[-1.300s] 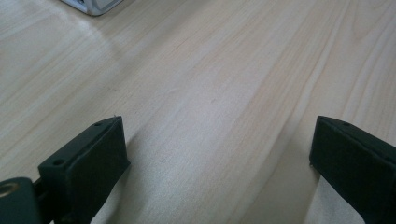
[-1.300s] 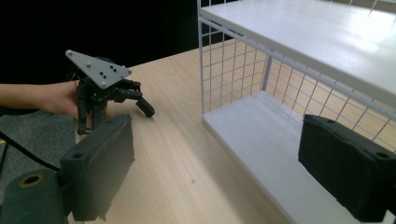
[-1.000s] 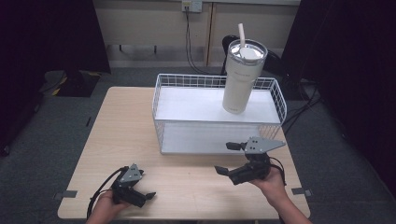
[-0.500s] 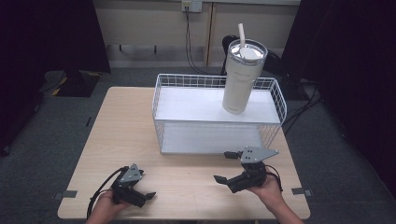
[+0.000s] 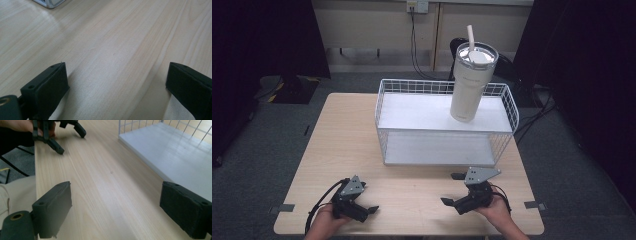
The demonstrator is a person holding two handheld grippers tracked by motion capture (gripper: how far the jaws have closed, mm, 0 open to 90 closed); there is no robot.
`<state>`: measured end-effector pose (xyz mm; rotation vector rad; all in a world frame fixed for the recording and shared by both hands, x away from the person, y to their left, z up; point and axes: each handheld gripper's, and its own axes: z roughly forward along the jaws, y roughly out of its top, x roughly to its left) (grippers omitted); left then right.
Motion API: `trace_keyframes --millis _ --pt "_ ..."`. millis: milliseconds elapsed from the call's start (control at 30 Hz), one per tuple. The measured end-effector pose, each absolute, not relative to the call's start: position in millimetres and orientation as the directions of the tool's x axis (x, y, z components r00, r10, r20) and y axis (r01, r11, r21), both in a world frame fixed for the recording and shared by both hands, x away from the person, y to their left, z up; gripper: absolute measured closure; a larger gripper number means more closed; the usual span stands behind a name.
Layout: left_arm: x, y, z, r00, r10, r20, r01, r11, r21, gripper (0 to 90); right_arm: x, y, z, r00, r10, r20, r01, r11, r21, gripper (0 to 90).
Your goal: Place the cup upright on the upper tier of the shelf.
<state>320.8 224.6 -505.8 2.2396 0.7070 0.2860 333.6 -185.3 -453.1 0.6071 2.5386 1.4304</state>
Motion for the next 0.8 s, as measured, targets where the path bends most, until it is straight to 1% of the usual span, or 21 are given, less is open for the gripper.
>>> trace_keyframes --millis 267,433,533,700,800 --pt "321 225 -506 0.822 0.569 -0.011 0.400 -0.563 0.723 3.5 335 -188 -477 -0.900 0.431 0.063 0.293 0.492 0.820 10.2" --pt "321 225 -506 0.822 0.569 -0.011 0.400 -0.563 0.723 3.5 337 -188 -499 -0.896 0.441 0.062 0.321 0.544 0.776 10.2" --pt "321 225 -506 0.822 0.569 -0.012 0.400 -0.563 0.723 3.5 337 -187 -503 -0.898 0.435 0.070 0.331 0.562 0.758 10.6" --pt "321 225 -506 0.822 0.569 -0.012 0.400 -0.563 0.723 3.5 339 -184 -503 -0.884 0.467 0.029 0.333 0.586 0.739 10.7" --pt "321 225 -506 0.822 0.569 -0.011 0.400 -0.563 0.723 3.4 337 -182 -504 -0.887 0.461 0.001 0.315 0.604 0.733 10.4"
